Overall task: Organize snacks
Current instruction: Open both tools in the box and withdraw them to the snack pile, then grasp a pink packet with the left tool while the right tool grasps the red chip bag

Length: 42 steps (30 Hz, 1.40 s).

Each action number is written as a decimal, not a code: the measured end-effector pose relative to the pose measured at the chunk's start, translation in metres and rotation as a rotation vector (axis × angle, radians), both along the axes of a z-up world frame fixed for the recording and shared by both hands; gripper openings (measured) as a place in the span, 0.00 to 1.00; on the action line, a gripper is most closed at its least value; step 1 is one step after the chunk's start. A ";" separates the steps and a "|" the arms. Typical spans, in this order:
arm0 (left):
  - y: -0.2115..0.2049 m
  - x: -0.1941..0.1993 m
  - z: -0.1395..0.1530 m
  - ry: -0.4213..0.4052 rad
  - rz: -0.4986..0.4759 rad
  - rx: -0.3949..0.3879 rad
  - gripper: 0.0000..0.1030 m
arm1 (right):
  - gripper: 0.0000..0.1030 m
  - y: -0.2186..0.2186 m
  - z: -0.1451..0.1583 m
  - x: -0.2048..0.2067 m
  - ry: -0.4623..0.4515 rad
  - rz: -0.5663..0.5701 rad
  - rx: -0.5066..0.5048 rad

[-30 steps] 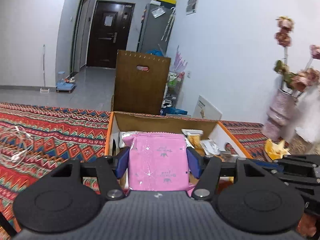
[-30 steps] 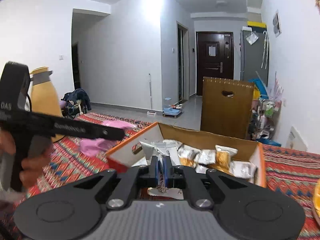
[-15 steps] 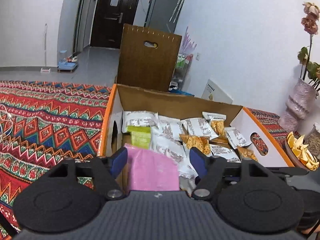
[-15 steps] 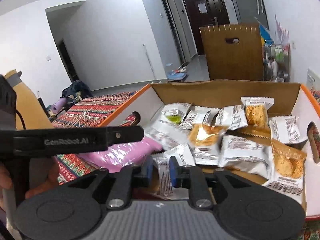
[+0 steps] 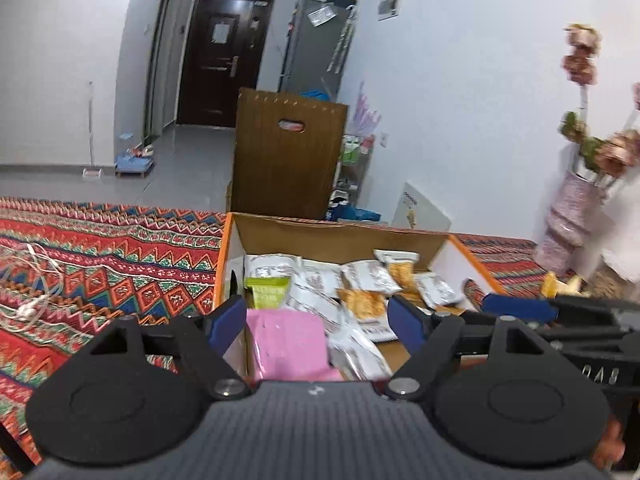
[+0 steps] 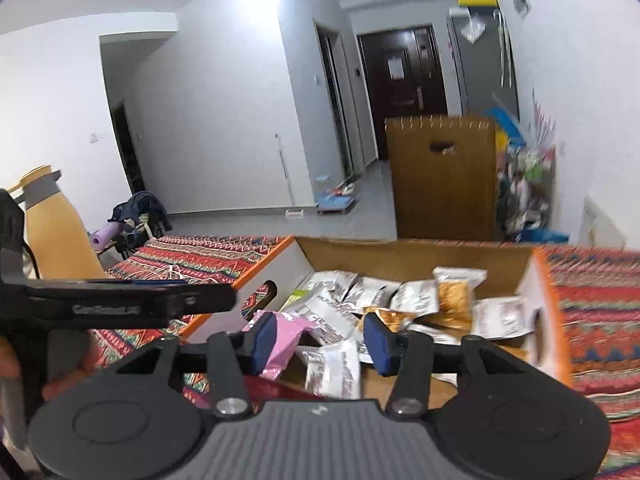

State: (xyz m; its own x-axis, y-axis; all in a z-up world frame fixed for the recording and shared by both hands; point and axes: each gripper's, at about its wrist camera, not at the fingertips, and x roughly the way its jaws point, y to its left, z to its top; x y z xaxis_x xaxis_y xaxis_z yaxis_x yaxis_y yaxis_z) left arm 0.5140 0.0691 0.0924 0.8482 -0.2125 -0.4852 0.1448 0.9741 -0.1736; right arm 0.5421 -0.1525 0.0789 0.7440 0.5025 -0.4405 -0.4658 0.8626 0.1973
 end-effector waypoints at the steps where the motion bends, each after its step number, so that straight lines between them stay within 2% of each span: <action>1: -0.001 -0.012 0.005 -0.012 -0.009 0.010 0.79 | 0.52 -0.005 0.006 -0.012 -0.015 -0.002 -0.013; 6: -0.007 -0.084 0.029 -0.073 -0.035 0.041 0.84 | 0.63 -0.029 0.031 -0.074 -0.097 -0.036 -0.091; 8: -0.010 -0.115 0.033 -0.092 -0.046 0.067 0.85 | 0.66 -0.037 0.038 -0.099 -0.119 -0.051 -0.114; 10: -0.015 -0.146 0.033 -0.112 -0.043 0.102 0.86 | 0.75 -0.048 0.041 -0.126 -0.134 -0.059 -0.127; 12: -0.018 -0.177 0.030 -0.127 -0.035 0.125 0.87 | 0.75 -0.058 0.040 -0.152 -0.137 -0.070 -0.136; 14: -0.018 -0.205 0.024 -0.124 -0.024 0.106 0.88 | 0.76 -0.065 0.037 -0.176 -0.133 -0.084 -0.150; 18: -0.012 -0.246 0.009 -0.072 -0.026 -0.006 0.89 | 0.88 -0.075 0.023 -0.223 -0.136 -0.120 -0.180; 21: -0.013 -0.270 -0.005 -0.038 -0.001 -0.034 0.89 | 0.88 -0.078 0.001 -0.252 -0.102 -0.115 -0.189; 26: -0.019 -0.299 -0.034 0.058 0.034 -0.018 0.90 | 0.88 -0.083 -0.037 -0.287 -0.011 -0.135 -0.172; 32: -0.011 -0.318 -0.066 0.155 0.056 -0.048 0.90 | 0.88 -0.086 -0.070 -0.320 0.059 -0.160 -0.133; 36: -0.013 -0.317 -0.070 0.171 0.063 -0.042 0.90 | 0.88 -0.082 -0.079 -0.324 0.081 -0.153 -0.161; 42: -0.016 -0.305 -0.068 0.169 0.059 -0.028 0.90 | 0.88 -0.082 -0.078 -0.318 0.075 -0.153 -0.143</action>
State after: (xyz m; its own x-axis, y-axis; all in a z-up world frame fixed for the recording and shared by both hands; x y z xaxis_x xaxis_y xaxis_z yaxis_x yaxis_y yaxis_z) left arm 0.2087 0.0532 0.0248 0.7661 -0.1807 -0.6168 0.0541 0.9744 -0.2182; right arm 0.2245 -0.2342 0.0007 0.7691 0.3149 -0.5561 -0.3161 0.9437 0.0971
